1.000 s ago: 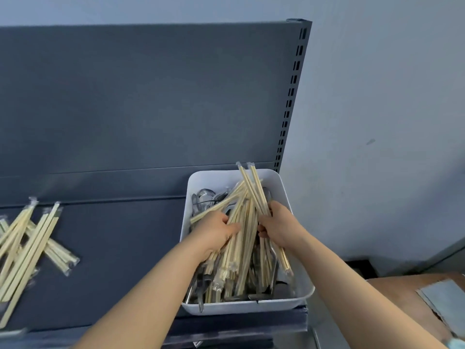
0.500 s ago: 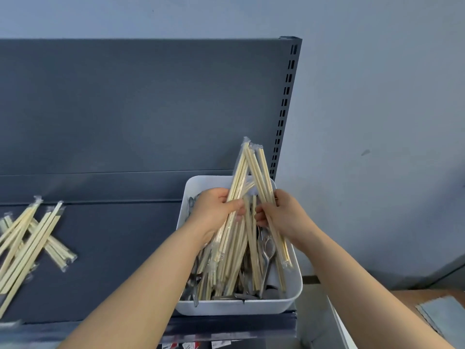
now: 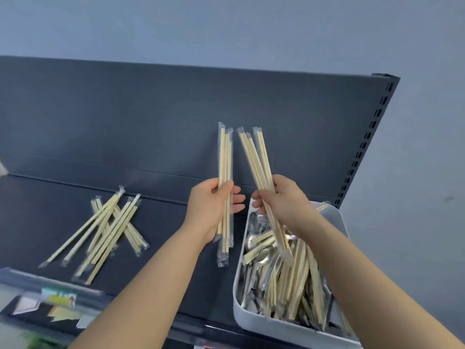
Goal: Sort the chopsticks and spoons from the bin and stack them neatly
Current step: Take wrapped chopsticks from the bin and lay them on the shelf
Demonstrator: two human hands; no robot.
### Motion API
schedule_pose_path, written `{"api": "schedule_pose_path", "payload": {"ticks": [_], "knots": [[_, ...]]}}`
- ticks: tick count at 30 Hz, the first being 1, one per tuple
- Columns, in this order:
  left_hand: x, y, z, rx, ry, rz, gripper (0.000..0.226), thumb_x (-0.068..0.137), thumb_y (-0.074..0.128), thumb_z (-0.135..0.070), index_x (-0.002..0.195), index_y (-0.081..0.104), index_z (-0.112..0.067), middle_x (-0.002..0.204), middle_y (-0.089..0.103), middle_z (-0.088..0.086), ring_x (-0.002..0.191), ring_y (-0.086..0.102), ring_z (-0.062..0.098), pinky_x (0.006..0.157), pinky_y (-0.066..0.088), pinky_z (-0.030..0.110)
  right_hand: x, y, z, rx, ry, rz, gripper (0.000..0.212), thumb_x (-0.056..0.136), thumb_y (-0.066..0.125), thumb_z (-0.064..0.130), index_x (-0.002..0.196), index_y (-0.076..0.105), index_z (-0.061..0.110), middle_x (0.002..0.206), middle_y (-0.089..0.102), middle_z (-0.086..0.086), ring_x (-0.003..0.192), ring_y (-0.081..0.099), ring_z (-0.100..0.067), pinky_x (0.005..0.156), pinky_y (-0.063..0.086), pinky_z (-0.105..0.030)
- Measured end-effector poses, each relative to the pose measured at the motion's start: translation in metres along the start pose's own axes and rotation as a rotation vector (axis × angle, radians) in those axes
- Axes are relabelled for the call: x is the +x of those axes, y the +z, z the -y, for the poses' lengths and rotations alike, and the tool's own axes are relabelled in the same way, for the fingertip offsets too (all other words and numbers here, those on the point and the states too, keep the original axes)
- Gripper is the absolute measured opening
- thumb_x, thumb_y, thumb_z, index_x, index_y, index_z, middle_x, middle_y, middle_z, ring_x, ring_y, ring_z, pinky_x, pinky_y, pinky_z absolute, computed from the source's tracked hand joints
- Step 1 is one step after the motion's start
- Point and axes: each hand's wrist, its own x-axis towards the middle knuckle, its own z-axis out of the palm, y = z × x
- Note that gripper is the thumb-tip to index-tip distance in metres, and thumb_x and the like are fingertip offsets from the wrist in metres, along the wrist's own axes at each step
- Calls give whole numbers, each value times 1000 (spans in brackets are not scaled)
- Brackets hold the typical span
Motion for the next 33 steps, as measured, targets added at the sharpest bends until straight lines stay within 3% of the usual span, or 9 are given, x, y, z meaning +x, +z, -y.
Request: {"api": "schedule_pose_path", "payload": {"ticks": [5,9,16,19,21,24,26,29,33], "knots": [[7,-103,5,103,6,-100,13,98,54,-16,97,65,-9,95,69,9,75,69,14,58,57,25,13,89,20,15,50,99,12,97,43,9,104,53,7,78,69,-7,63,64,-15,56,50,-16],[21,-195,11,211,-8,-159,14,97,56,-16,97,66,-6,90,68,10,71,69,15,59,58,27,21,173,34,24,103,146,16,97,41,10,108,53,14,81,70,-7,70,68,-16,77,57,-29],[53,-321,31,483,-100,-137,15,94,59,-15,92,68,-3,81,66,20,62,66,15,55,58,28,37,299,30,89,334,136,17,98,40,7,107,54,6,83,67,-11,62,63,-15,59,54,-22],[70,-345,41,629,-106,-116,16,94,59,-22,90,71,-12,72,68,10,60,64,20,58,56,32,46,334,22,88,427,96,21,98,42,6,116,52,1,88,67,-16,61,62,-18,45,49,-18],[81,-354,48,758,-82,-86,19,94,59,-27,87,69,-12,63,59,1,53,52,14,49,40,24,52,351,15,69,459,62,26,98,41,5,122,50,-1,96,68,-20,60,63,-18,39,44,-14],[97,-361,59,846,-82,-64,19,94,59,-26,85,66,-12,60,54,-2,50,46,11,46,32,25,62,370,4,28,506,23,24,98,41,4,120,49,0,103,67,-20,62,65,-17,46,52,-20],[105,-361,64,884,-84,-48,20,93,60,-26,84,65,-9,63,57,2,53,48,14,48,35,28,68,376,-4,-23,521,3,13,95,44,5,104,53,0,95,66,-16,69,65,-22,60,58,-32],[114,-361,71,917,-72,-37,19,92,62,-26,92,66,-8,82,68,11,63,58,19,57,48,35,72,377,-11,-163,492,-36,19,90,50,7,72,43,10,70,51,-6,54,44,-18,43,36,-24],[119,-363,82,944,-61,-21,25,89,66,-28,105,63,-9,96,68,7,77,60,15,70,51,33,73,374,-13,-288,425,-18,10,87,55,11,77,52,7,70,51,-6,55,45,-18,46,35,-22]]}}
